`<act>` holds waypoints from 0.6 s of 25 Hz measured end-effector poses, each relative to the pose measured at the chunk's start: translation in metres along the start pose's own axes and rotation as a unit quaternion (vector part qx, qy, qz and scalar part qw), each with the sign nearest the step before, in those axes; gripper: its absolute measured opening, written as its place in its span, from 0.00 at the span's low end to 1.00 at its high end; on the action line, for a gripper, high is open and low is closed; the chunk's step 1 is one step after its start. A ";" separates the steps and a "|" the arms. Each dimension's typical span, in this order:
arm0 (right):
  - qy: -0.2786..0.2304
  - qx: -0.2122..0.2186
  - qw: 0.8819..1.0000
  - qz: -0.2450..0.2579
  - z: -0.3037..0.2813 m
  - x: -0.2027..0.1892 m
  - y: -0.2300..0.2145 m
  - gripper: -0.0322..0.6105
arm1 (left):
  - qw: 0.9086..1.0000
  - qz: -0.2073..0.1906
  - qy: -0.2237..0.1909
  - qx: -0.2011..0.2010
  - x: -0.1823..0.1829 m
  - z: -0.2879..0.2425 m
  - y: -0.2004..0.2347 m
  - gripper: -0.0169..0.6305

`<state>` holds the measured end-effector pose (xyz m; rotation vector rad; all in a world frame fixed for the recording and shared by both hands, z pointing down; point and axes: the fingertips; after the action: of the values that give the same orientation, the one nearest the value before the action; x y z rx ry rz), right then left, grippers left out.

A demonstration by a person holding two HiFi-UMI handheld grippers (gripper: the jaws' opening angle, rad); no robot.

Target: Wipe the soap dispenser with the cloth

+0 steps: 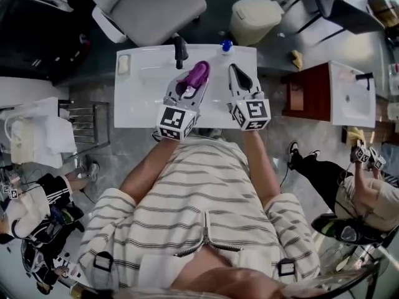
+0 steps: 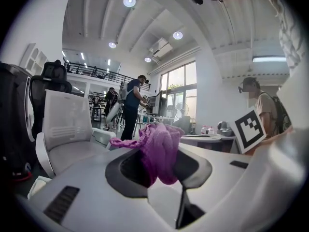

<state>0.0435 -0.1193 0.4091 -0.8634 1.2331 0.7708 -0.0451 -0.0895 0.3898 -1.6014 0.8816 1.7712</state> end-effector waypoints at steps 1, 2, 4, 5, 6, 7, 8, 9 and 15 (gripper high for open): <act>-0.003 0.000 1.000 -0.002 0.003 0.005 0.005 0.05 | 1.000 -0.003 -0.004 -0.002 0.004 0.001 -0.002 0.23; -0.006 -0.001 1.000 -0.004 0.006 0.010 0.009 0.05 | 1.000 -0.006 -0.007 -0.003 0.007 0.001 -0.003 0.23; -0.012 -0.005 1.000 0.000 0.011 0.019 0.016 0.05 | 1.000 -0.011 -0.012 -0.005 0.012 0.003 -0.005 0.23; -0.014 -0.007 1.000 0.004 0.013 0.023 0.018 0.05 | 1.000 -0.013 -0.015 -0.005 0.014 0.003 -0.005 0.23; -0.015 -0.010 1.000 0.007 0.016 0.026 0.020 0.05 | 1.000 -0.014 -0.018 -0.004 0.016 0.004 -0.005 0.23; -0.016 -0.012 1.000 0.011 0.019 0.029 0.021 0.05 | 1.000 -0.015 -0.020 -0.003 0.017 0.004 -0.006 0.23; -0.016 -0.015 1.000 0.013 0.021 0.031 0.021 0.05 | 1.000 -0.015 -0.021 -0.002 0.017 0.005 -0.007 0.23; -0.017 -0.017 1.000 0.015 0.024 0.032 0.022 0.05 | 1.000 -0.016 -0.023 -0.001 0.018 0.006 -0.008 0.23; -0.027 -0.025 0.999 0.015 0.029 0.042 0.024 0.05 | 0.999 -0.030 -0.034 -0.002 0.027 0.005 -0.010 0.23</act>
<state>0.0438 -0.0810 0.3681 -0.8613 1.1857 0.8464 -0.0430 -0.0792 0.3619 -1.5444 0.7901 1.7754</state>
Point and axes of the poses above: the fingertips, and each gripper's own axes: z backward along the fingers, y to its left, x out of its top, and after that the axes turned 14 degrees about -y, right-handed
